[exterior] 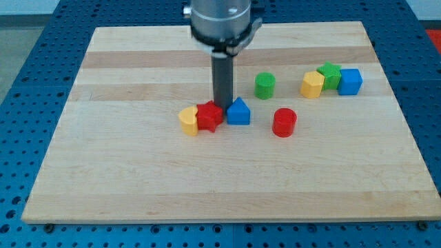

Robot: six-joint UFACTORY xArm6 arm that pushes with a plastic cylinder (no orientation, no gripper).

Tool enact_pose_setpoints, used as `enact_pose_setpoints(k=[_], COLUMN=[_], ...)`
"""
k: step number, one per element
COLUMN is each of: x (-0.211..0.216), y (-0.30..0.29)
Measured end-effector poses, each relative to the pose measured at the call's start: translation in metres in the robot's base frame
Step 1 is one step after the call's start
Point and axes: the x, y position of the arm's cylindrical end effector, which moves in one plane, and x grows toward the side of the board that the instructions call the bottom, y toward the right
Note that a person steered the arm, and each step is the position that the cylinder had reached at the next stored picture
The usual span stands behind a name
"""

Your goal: Push the yellow heart towards the top left of the red star

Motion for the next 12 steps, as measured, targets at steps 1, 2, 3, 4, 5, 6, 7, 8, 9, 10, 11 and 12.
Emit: enact_pose_setpoints(k=[1,2,3,4,5,6,7,8,9,10,11,12], x=[0.019,-0.001,-0.044,-0.042,-0.027,-0.008,0.000,0.005,0.021,0.059,0.098,0.113], y=[-0.003,0.012,0.014,-0.015,-0.055,-0.099,-0.117,-0.096,-0.025,0.016,0.014,0.006])
